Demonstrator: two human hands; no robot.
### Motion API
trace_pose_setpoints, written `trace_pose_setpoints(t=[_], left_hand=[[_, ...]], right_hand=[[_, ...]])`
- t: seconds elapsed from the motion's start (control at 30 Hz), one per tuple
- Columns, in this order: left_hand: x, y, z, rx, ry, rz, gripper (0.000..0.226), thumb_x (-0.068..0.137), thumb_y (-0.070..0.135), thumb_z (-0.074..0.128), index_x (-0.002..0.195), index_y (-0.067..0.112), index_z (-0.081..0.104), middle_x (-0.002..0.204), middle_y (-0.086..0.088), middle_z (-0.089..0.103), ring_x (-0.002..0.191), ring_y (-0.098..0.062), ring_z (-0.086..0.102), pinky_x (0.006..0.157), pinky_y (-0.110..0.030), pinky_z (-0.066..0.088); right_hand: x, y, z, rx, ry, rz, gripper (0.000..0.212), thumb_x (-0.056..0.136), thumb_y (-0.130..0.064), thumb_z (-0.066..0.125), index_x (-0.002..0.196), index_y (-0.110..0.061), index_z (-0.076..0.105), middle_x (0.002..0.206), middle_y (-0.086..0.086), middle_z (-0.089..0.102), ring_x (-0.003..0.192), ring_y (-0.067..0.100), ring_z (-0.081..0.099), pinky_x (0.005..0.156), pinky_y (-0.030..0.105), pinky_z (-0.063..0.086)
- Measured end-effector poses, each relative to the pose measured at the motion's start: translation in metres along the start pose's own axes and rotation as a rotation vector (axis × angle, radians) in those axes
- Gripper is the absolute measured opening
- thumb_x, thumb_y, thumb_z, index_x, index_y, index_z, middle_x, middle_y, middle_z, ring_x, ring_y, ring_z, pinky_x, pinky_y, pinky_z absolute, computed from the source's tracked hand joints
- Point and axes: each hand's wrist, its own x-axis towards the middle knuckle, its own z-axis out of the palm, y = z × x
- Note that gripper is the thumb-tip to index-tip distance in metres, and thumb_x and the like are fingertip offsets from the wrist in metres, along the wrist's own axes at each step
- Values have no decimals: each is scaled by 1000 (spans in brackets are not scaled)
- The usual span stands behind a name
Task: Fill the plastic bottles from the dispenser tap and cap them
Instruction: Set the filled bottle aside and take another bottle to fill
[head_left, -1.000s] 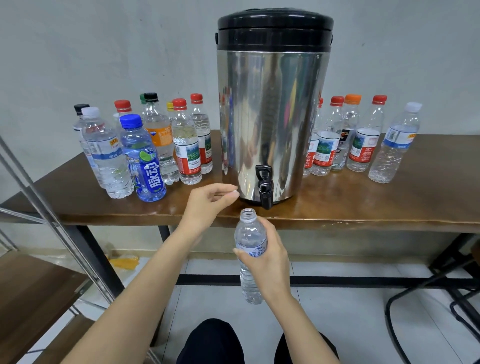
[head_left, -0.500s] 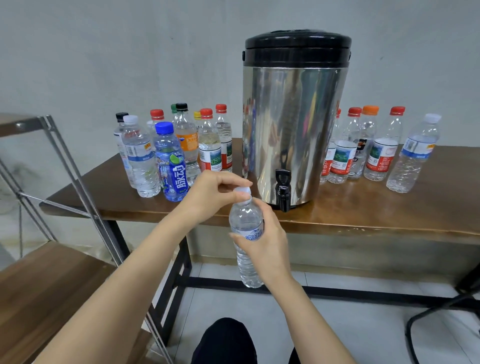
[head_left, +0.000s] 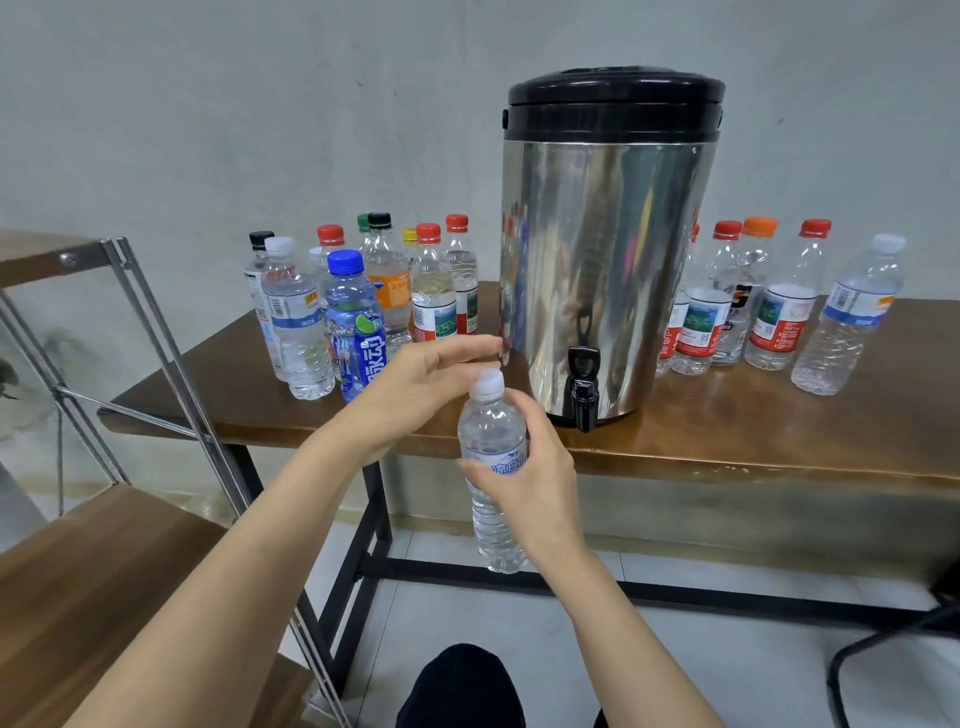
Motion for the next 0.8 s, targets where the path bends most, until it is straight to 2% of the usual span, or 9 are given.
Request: trace_pose_setpoints(t=[0.1,0.2,0.3,0.37,0.5,0.6,0.7,0.73,0.8], left_hand=[[3,-5,6,90,146,21,37,89,19,71,125,18,62,108,7,70,103,0,65,97,-24,51],[5,-10,8,77,256,34,37,82,18,78,115,20,64,90,9,74,93,-1,67,92,-23,49],[8,-12,2,-40,240,22,29,85,9,75,110,19,63,90,8,77,90,-2,69,79,-17,50],[10,-15,-3,-127,212,17,25,87,4,70,107,16,62,92,4,77,88,-6,70,76,-18,53],[14,-20,-16,-298,190,33,27,85,11,67,110,16,58,104,-4,76,97,-17,70,86,-30,57],[20,-20,-28,-308,207,59,32,83,19,64,114,15,56,106,-1,76,98,-15,69,90,-33,54],[30,-17,-45,-296,183,80,32,84,21,64,114,17,54,108,-1,75,99,-17,69,94,-45,50],[33,-16,-50,-284,176,100,35,84,22,63,117,18,53,109,0,75,101,-16,68,93,-42,50],[36,-14,-56,-227,223,172,44,87,25,62,129,21,48,112,2,73,107,-12,66,89,-26,52]], right_hand=[[4,-2,2,-10,-9,-23,78,70,-30,87,135,-38,45,127,-21,56,113,0,55,95,30,51],[8,-5,2,6,-19,-35,77,71,-30,87,135,-39,45,127,-22,55,114,-2,54,95,27,50],[14,-5,4,38,-32,-34,78,69,-30,88,134,-38,46,125,-20,58,113,1,57,95,33,51],[18,-7,5,49,-55,-39,78,68,-29,89,133,-40,47,123,-22,58,111,-1,56,96,32,50],[33,-13,11,73,-96,-67,82,66,-28,90,136,-35,48,123,-23,58,112,-5,55,99,27,48],[50,-21,21,108,-123,-90,81,66,-29,90,135,-34,48,123,-18,60,113,0,57,98,29,48],[68,-30,27,146,-158,-112,78,65,-24,91,130,-36,49,122,-22,59,112,-10,55,95,12,42],[74,-32,28,161,-173,-119,80,65,-22,91,133,-36,49,122,-21,59,111,-11,55,94,11,42],[86,-38,31,187,-198,-134,80,66,-19,90,133,-35,50,121,-21,61,110,-11,56,93,11,44]])
